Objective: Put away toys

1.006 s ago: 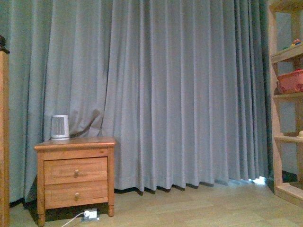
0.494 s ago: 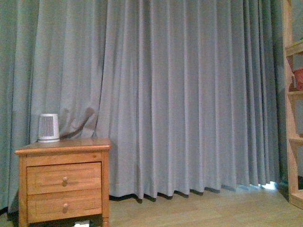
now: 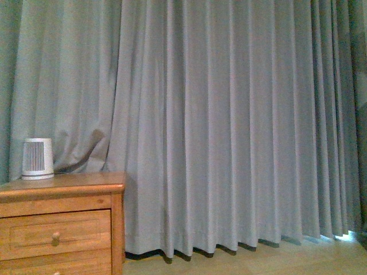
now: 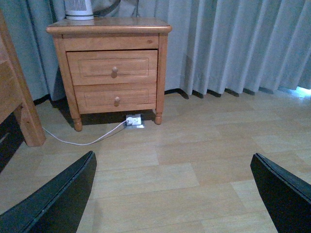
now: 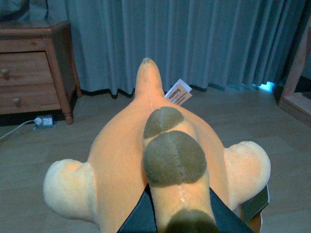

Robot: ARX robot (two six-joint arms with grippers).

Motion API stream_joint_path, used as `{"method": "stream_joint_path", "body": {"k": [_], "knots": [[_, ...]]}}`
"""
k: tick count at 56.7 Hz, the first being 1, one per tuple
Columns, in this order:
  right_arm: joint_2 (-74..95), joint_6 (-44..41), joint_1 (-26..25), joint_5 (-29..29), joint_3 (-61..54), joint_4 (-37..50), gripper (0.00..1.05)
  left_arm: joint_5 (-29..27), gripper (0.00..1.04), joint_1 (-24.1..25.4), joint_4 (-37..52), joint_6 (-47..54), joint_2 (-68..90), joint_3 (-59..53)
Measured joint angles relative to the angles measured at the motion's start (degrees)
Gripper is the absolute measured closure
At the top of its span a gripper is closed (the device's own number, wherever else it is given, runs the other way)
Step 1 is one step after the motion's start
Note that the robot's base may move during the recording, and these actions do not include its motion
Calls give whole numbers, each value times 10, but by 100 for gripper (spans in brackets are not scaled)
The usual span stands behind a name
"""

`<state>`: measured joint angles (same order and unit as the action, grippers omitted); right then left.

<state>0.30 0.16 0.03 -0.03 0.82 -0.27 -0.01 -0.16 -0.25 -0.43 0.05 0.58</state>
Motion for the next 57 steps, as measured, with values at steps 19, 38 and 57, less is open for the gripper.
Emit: {"method": "stream_joint_path", "body": {"k": [19,38,57], "knots": [[0,0,0,0,0,0,98,0,6,0,0,0,0,0],[0,0,0,0,0,0,98,0,6,0,0,0,0,0],[0,0,0,0,0,0,98,0,6,0,0,0,0,0]]}}
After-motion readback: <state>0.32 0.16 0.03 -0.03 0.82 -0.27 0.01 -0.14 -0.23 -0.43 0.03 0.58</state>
